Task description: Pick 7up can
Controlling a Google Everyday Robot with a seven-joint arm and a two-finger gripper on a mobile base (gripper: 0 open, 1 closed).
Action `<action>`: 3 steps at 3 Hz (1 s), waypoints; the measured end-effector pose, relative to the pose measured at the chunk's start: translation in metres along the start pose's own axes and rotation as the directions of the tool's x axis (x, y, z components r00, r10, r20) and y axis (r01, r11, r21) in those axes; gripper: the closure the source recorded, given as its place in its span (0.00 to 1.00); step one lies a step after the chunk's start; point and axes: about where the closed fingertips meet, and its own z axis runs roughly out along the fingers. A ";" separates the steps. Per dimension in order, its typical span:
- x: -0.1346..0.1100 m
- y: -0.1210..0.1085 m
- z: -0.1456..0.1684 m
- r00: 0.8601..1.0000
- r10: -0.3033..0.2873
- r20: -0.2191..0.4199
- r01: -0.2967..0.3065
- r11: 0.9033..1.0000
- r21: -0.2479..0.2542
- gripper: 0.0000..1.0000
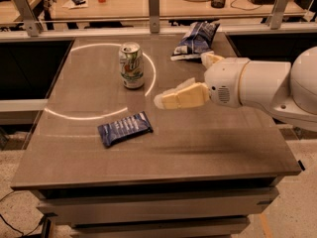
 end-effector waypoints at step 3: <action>0.006 0.002 0.043 0.998 -0.036 0.057 0.042 0.993 -0.109 0.00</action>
Offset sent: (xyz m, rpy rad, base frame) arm 0.0218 0.0310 -0.0116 0.0618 -0.0744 0.1537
